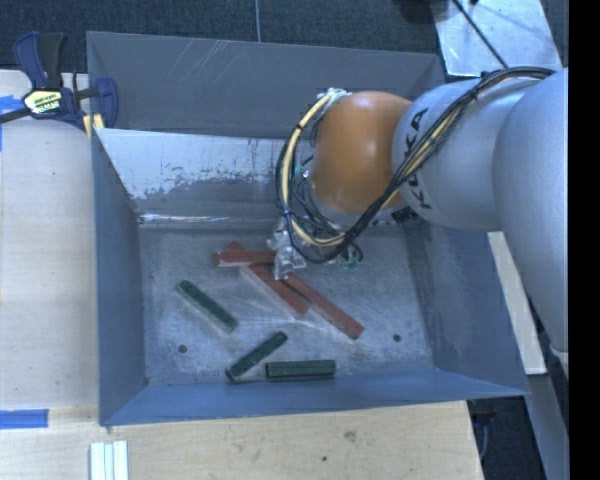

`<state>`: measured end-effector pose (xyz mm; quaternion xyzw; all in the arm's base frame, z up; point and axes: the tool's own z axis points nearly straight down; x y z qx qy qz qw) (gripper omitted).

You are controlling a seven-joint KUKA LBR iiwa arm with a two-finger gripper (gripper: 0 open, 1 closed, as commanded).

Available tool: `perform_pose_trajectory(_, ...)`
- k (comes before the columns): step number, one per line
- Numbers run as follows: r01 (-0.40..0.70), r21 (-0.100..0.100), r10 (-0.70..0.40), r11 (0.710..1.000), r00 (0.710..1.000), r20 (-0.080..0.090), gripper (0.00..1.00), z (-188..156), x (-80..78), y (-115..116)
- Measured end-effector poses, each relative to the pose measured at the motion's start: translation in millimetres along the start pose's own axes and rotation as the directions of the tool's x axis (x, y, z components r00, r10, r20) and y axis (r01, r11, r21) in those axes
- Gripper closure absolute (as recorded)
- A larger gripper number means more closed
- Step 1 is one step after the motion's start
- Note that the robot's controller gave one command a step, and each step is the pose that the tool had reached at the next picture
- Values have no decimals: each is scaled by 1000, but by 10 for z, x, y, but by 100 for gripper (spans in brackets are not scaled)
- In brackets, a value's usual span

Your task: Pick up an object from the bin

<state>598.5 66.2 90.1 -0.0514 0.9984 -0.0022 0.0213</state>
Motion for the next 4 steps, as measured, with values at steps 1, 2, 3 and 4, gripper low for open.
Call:
perform_pose_trajectory(1, -2, -5, 2, 1000, 1000, 0, 100, 49, 16, 23)
perform_pose_trajectory(2, -6, -6, 6, 1000, 999, -38, 100, -218, 39, 29)
perform_pose_trajectory(3, 24, -7, -24, 1000, 999, -34, 100, -419, 5, -14)
perform_pose_trajectory(4, 1, -7, -2, 1000, 999, -40, 100, -1336, 241, 4)
